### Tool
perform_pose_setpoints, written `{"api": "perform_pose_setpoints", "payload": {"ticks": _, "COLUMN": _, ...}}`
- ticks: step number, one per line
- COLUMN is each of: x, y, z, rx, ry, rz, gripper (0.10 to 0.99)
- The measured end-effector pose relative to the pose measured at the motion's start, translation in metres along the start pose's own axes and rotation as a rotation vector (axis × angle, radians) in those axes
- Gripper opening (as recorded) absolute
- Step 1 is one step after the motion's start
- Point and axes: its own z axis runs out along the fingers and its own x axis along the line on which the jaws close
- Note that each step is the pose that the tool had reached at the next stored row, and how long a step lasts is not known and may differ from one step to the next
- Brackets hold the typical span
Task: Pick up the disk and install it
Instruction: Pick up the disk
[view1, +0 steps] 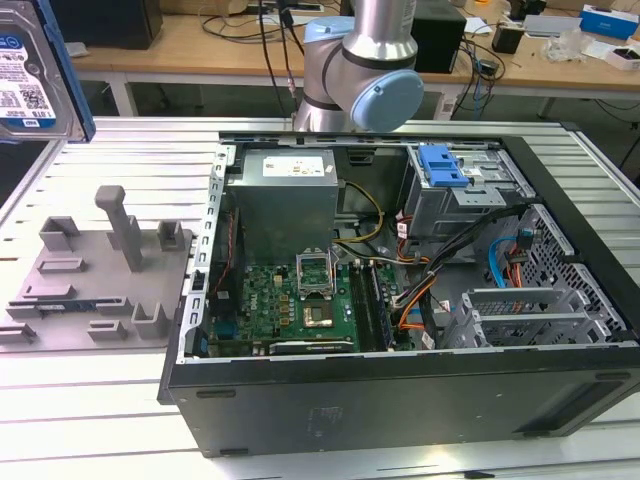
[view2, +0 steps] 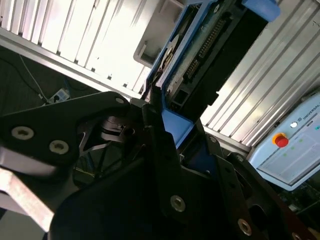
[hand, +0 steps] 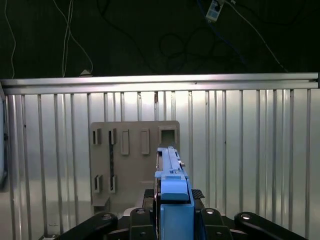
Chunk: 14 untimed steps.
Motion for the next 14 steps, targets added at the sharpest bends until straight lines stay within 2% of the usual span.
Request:
{"api": "perform_pose_setpoints", "payload": {"ticks": 3, "x": 0.0101, "y": -0.0088, "z": 0.0004, "rx": -0.009, "ry": 0.0007, "rz": 0.0, "gripper": 0.365}}
{"api": "perform_pose_setpoints", "payload": {"ticks": 4, "x": 0.0142, "y": -0.0146, "z": 0.0007, "rx": -0.01, "ry": 0.0007, "rz": 0.0, "gripper": 0.365}}
{"api": "perform_pose_setpoints", "payload": {"ticks": 6, "x": 0.018, "y": -0.02, "z": 0.0009, "rx": -0.01, "ry": 0.0007, "rz": 0.0, "gripper": 0.365}}
{"api": "perform_pose_setpoints", "payload": {"ticks": 7, "x": 0.0211, "y": -0.0257, "z": 0.0011, "rx": -0.01, "ry": 0.0006, "rz": -0.001, "gripper": 0.365}}
{"api": "perform_pose_setpoints", "payload": {"ticks": 10, "x": 0.0296, "y": -0.0466, "z": 0.0017, "rx": -0.01, "ry": 0.0006, "rz": -0.001, "gripper": 0.365}}
{"api": "perform_pose_setpoints", "payload": {"ticks": 11, "x": 0.031, "y": -0.0511, "z": 0.0019, "rx": -0.01, "ry": 0.0005, "rz": -0.001, "gripper": 0.365}}
{"api": "perform_pose_setpoints", "payload": {"ticks": 14, "x": 0.0396, "y": -0.0827, "z": 0.0026, "rx": -0.011, "ry": 0.0007, "rz": -0.001, "gripper": 0.365}}
